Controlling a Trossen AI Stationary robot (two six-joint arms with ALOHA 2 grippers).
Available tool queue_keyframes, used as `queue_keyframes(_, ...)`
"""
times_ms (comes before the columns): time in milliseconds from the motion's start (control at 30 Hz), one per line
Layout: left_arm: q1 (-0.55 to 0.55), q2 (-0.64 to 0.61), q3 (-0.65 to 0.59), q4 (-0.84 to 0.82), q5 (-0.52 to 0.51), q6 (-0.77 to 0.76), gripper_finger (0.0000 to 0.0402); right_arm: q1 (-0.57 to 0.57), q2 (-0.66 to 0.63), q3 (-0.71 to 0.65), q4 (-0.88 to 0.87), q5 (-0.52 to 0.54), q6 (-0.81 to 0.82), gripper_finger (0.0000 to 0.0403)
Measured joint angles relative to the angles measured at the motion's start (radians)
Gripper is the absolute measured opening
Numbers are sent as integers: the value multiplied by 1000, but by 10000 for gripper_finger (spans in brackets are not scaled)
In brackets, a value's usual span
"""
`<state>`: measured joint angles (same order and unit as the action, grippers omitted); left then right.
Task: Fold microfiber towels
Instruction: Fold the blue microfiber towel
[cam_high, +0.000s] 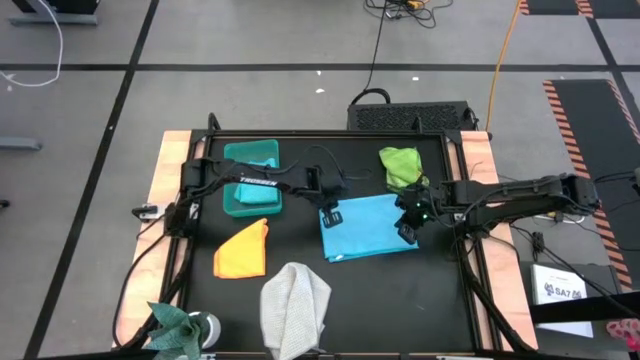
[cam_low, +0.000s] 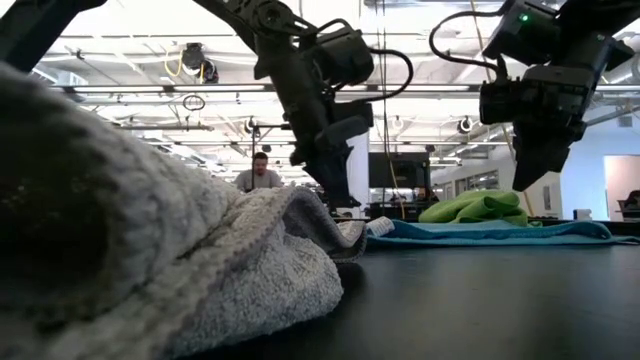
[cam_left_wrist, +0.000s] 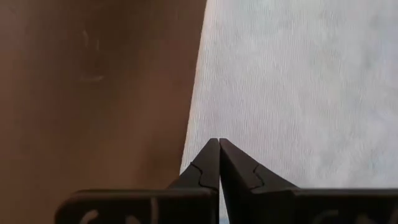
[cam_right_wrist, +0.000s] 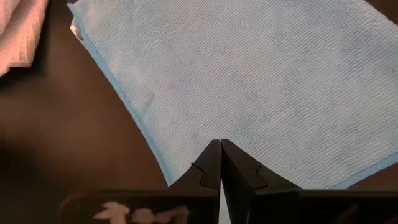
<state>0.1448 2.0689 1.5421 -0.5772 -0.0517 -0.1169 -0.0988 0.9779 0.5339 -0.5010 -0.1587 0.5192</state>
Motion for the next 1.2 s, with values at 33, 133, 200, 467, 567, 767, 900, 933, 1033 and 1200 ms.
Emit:
queue_keyframes(33, 0, 0, 0, -13, 4, 6, 4, 7, 0, 0, -2, 1, 0, 0)
queue_keyframes(133, -4, 0, 0, -41, 22, 7, 5, 20, 0, -10, -2, 2, -5, 0)
queue_keyframes(200, -9, 0, 0, -46, 20, 3, 8, 22, 1, -26, -6, 5, -6, 0)
queue_keyframes(467, -8, 0, 0, -129, 7, -74, 4, -14, 1, -25, 15, 25, -110, 0)
queue_keyframes(567, -7, 0, 0, -131, 10, -114, 20, -57, 0, -8, 13, 23, -174, 2)
queue_keyframes(767, 12, 0, 0, -130, 77, -174, 58, -198, 9, 16, -4, -18, -301, 37)
queue_keyframes(900, 31, 0, 0, -132, 78, -182, 78, -310, 50, 16, -5, -64, -334, 77)
queue_keyframes(933, 36, 0, 0, -134, 79, -188, 82, -336, 66, 17, -5, -79, -344, 87)
queue_keyframes(1033, 51, 0, 0, -138, 99, -202, 87, -398, 117, 17, -5, -103, -400, 111)
queue_keyframes(1200, 66, 0, 0, -138, 186, -210, 88, -473, 185, 20, -4, -159, -470, 128)
